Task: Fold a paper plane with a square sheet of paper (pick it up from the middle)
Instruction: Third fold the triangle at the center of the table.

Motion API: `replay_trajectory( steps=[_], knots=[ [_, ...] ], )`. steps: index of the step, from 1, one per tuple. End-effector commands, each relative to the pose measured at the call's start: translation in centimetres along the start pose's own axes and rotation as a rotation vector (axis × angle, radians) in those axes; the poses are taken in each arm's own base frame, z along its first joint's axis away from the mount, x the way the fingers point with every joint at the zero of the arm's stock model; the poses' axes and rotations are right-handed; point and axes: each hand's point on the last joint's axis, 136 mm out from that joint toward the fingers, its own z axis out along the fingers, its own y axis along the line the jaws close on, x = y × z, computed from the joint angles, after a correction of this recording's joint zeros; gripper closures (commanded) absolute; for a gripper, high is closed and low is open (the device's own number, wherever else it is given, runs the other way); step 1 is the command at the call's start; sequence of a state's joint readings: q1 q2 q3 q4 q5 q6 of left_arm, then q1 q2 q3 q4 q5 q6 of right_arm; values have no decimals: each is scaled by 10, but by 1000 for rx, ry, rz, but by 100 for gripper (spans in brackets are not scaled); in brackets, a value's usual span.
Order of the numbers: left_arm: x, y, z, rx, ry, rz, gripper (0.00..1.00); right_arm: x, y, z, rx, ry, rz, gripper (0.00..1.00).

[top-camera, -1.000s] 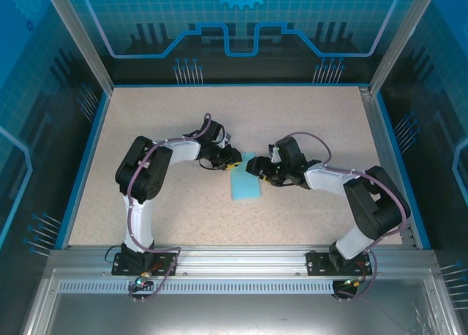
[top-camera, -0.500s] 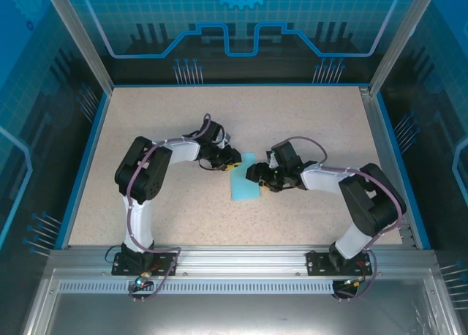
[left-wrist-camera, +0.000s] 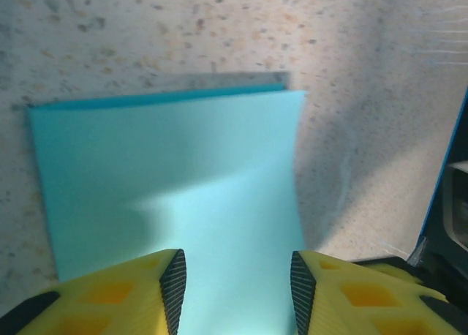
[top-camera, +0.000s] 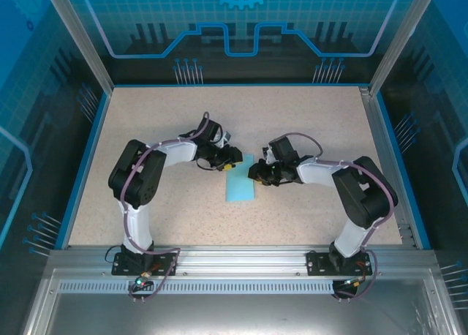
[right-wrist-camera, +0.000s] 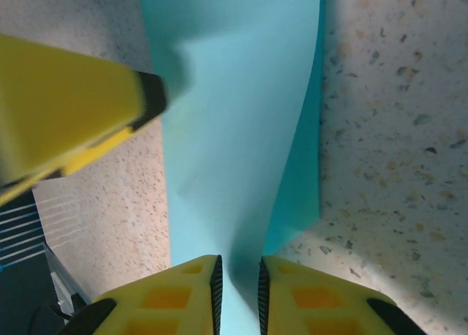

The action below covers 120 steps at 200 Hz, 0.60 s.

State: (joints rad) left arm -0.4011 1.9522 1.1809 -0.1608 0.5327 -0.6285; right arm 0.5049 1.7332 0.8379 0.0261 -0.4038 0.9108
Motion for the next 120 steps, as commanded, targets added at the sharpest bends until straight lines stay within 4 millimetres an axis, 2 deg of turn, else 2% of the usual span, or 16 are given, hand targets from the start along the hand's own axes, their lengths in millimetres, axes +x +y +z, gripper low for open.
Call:
replay_trajectory(
  steps=[1,35,65,88,120],
  knots=[
    [6,-20,-22,45,0,49,54,4,0,5,-18,45,10,81],
    [25,-18,-28,56,36,23,64,5,-4,7,-3,41,24,82],
    [49,-15,-22,59,101,19,76,7,-7,9,9,53,26,84],
    [64,-7,-15,42,136,8,80,8,-7,9,8,55,26,84],
    [72,9,-5,8,161,-21,81,8,-4,6,1,54,26,78]
  ],
)
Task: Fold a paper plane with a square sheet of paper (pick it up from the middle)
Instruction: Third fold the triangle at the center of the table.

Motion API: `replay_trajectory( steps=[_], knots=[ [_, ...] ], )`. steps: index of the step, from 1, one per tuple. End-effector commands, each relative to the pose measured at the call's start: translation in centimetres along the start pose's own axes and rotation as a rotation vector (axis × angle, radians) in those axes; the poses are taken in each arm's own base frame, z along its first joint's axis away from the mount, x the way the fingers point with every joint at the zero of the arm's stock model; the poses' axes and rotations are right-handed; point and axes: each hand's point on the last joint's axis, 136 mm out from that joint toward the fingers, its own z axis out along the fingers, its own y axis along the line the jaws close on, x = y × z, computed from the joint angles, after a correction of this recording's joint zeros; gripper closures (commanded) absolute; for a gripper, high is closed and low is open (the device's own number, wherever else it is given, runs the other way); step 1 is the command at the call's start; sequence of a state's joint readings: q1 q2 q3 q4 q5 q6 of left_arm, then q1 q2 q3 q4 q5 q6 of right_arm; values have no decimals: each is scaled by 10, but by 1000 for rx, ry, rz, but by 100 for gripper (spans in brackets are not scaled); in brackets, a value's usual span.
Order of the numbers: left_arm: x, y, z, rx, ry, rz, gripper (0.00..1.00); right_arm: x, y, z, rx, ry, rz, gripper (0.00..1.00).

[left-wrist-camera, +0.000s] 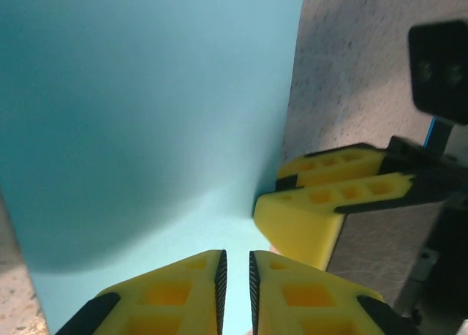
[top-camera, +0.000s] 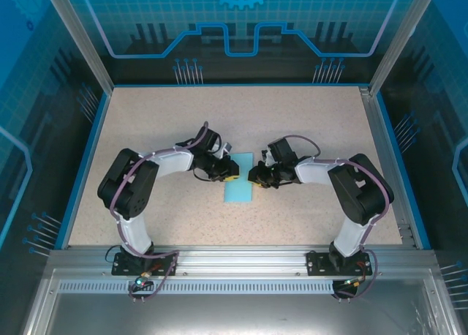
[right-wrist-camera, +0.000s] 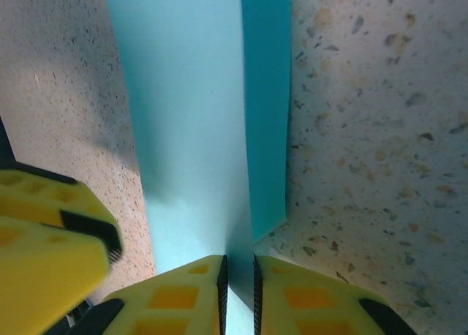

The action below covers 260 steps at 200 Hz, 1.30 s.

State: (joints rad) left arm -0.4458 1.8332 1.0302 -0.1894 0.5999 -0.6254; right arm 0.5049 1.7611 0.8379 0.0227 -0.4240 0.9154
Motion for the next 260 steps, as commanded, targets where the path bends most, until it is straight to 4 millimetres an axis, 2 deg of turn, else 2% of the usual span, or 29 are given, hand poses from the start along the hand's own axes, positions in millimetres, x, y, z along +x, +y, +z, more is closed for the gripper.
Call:
replay_trajectory(
  steps=[1,25,55,93,110,125,156,177,211,222,226,260],
  knots=[
    [13,10,6,-13,50,-20,81,2,3,0,-7,21,6,78],
    [15,22,13,-37,57,-32,81,3,10,-4,-39,13,5,75],
    [12,21,17,-24,51,-26,78,3,17,-4,-78,24,16,74],
    [13,21,16,-21,52,-21,72,4,9,-2,-28,23,33,75],
    [14,16,12,-1,42,-11,70,7,6,-1,-8,30,30,76],
    [15,10,5,12,22,15,65,9,5,0,0,38,34,79],
    [24,-4,-12,-10,-33,155,55,10,5,0,5,45,52,81],
    [39,-6,-17,-91,-52,294,50,9,9,-3,5,45,54,82],
    [70,-5,-13,-250,-77,545,47,10,11,-8,2,50,60,84],
    [76,-8,-12,-284,-91,618,46,12,10,-9,6,57,65,84],
    [79,-8,-12,-296,-96,640,45,5,20,-11,-13,46,53,84],
    [95,-13,-4,-395,-139,835,43,5,21,-10,-20,54,63,84]
  ],
)
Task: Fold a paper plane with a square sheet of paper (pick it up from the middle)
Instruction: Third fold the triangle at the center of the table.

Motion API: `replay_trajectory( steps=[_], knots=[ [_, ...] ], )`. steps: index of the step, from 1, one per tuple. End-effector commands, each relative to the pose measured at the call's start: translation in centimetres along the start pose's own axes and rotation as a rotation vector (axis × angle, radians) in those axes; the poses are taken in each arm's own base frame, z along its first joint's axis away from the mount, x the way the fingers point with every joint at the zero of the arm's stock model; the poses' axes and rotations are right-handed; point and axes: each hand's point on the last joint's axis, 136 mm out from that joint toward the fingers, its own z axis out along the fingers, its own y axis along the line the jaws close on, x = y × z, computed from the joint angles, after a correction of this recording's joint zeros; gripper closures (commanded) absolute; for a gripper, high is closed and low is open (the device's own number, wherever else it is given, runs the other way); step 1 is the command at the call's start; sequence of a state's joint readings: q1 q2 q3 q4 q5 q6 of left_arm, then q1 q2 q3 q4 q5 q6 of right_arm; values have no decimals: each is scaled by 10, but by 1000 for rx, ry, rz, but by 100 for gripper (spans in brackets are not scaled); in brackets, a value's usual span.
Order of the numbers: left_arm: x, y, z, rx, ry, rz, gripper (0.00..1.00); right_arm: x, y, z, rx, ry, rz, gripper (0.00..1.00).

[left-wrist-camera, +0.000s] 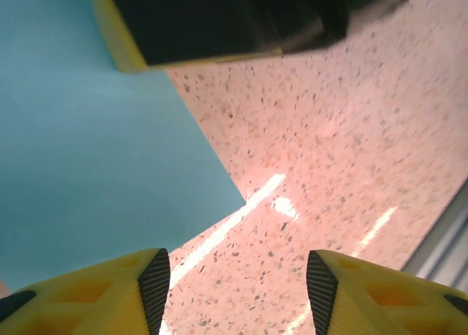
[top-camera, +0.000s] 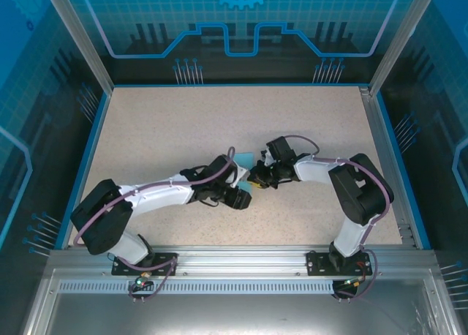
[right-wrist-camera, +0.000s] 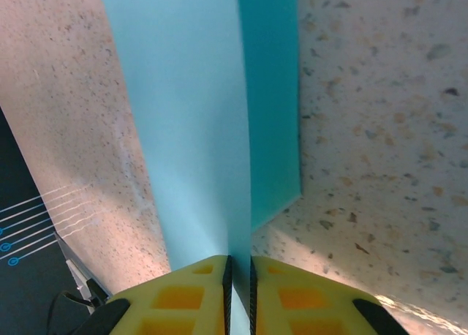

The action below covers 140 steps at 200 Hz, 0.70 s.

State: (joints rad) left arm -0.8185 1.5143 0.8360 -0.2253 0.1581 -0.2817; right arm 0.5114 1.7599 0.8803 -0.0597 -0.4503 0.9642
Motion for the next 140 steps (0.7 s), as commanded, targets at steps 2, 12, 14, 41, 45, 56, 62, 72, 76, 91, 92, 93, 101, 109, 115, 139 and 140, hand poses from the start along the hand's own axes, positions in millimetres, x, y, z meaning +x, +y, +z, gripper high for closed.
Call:
replay_trajectory(
  steps=[2,12,14,41,45,56,62,72,76,91,92,93,101,109,115,139,140],
  knots=[
    [7,8,-1,-159,-33,177,43,0,14,-8,-27,8,1,84],
    [9,5,1,-185,-51,216,42,-1,14,-8,-29,7,2,84],
    [9,6,1,-196,-55,222,42,-1,14,-8,-29,8,1,84],
    [6,12,6,-324,-86,307,41,0,15,-9,-32,11,3,84],
    [5,13,6,-338,-91,318,41,0,14,-8,-31,10,5,84],
    [2,13,8,-370,-109,344,41,0,14,-8,-33,13,7,84],
    [0,13,9,-390,-120,356,41,-1,14,-8,-33,12,8,84],
    [-1,12,12,-409,-133,376,41,-1,14,-8,-35,11,11,84],
    [-3,12,13,-417,-139,380,41,-1,14,-8,-37,14,11,84],
    [-5,11,18,-432,-144,393,41,-2,14,-7,-41,18,17,84],
    [-5,11,18,-433,-144,393,41,-2,14,-7,-42,17,19,84],
    [-5,11,18,-435,-146,394,41,-2,14,-7,-43,17,19,84],
    [-7,11,20,-447,-151,401,41,-2,14,-7,-45,16,20,83],
    [-8,12,22,-458,-153,404,41,-3,13,-7,-44,15,22,83],
    [-10,12,23,-462,-157,404,41,-3,14,-7,-45,15,21,83],
    [-15,14,24,-484,-172,401,43,-2,12,-9,-41,17,24,83],
    [-15,14,24,-484,-172,400,43,-2,12,-9,-41,17,24,83]
  ],
)
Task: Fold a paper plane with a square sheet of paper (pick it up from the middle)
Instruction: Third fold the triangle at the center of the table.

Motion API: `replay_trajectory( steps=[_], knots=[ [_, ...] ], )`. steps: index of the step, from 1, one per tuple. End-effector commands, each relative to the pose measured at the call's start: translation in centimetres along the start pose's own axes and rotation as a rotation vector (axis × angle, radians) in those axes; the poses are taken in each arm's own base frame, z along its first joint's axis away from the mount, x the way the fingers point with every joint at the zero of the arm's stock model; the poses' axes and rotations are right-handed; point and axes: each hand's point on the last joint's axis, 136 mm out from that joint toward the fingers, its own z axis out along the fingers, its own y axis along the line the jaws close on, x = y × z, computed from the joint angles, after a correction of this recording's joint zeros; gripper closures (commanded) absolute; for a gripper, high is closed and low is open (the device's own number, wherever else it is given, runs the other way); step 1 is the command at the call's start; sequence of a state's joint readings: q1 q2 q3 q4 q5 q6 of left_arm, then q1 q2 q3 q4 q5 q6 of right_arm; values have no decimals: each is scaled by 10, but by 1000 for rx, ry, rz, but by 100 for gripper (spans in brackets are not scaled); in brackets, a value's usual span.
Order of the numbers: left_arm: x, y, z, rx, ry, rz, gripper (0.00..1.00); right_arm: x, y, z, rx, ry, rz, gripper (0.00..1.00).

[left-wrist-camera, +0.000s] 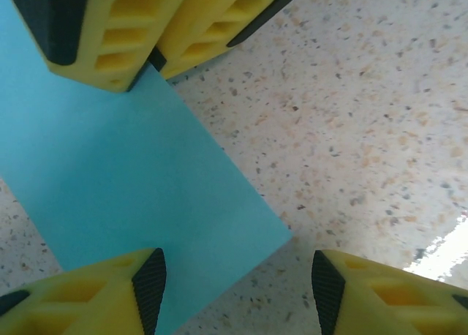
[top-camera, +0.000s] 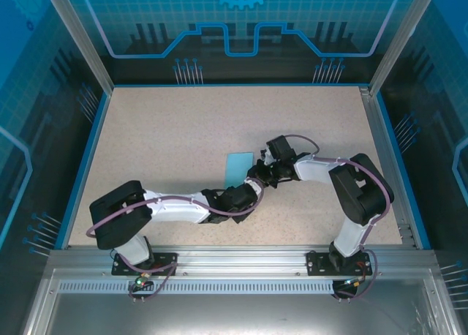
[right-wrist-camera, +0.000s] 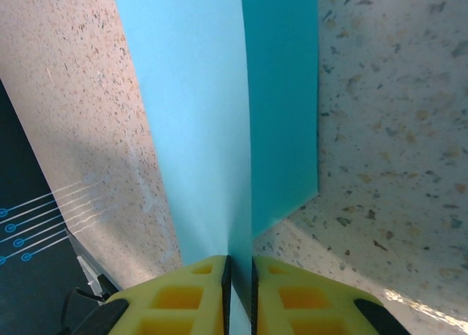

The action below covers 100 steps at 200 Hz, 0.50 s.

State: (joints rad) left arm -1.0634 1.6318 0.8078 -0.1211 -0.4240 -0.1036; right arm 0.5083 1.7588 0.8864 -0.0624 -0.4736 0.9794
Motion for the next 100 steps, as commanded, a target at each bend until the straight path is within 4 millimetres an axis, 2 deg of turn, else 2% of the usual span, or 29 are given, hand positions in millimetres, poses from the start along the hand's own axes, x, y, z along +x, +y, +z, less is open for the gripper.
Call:
replay_trajectory(
  steps=[1,32,63,82,100],
  knots=[
    [-23,5,-1,-57,-68,2,43,-3,8,-7,-24,4,9,83],
    [-28,9,-4,-73,-85,-12,55,-4,4,-9,-17,0,15,83],
    [-29,9,-6,-70,-85,-25,78,-4,2,-10,-13,-3,16,82],
    [-31,9,-8,-66,-90,-33,88,-4,1,-11,-9,-7,18,82],
    [-33,8,-11,-52,-92,-38,93,-5,-1,-13,-4,-10,19,82]
  ],
)
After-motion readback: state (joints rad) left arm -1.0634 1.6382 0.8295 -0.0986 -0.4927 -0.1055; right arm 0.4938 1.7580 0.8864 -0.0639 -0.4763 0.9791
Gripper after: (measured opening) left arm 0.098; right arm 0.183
